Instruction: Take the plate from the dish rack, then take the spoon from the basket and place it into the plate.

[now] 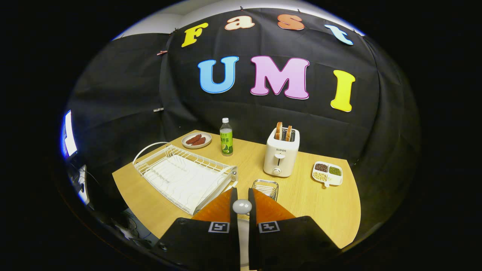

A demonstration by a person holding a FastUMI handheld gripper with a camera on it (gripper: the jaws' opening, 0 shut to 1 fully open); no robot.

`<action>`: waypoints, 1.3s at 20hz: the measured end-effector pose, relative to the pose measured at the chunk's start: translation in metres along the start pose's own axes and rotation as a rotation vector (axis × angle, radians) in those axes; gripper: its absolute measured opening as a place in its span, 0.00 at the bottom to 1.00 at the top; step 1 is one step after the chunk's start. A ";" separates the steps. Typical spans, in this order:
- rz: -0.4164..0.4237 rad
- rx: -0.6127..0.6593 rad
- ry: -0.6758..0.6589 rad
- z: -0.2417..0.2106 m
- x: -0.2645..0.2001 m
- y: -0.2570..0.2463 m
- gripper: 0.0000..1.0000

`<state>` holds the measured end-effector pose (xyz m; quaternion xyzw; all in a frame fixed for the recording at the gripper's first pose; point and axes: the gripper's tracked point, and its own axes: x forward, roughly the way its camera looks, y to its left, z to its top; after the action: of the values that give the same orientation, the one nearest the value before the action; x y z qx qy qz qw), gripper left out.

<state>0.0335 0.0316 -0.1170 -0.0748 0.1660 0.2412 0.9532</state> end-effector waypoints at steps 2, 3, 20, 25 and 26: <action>0.008 -0.003 0.052 -0.022 0.003 0.008 0.13; 0.013 -0.001 0.068 -0.030 0.004 0.012 0.13; 0.021 -0.045 0.221 -0.105 0.026 0.015 0.20; 0.062 0.089 0.237 -0.095 0.025 0.022 0.48; 0.061 0.116 0.218 -0.088 0.027 0.021 0.73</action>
<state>0.0211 0.0423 -0.2103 -0.0401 0.2845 0.2504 0.9245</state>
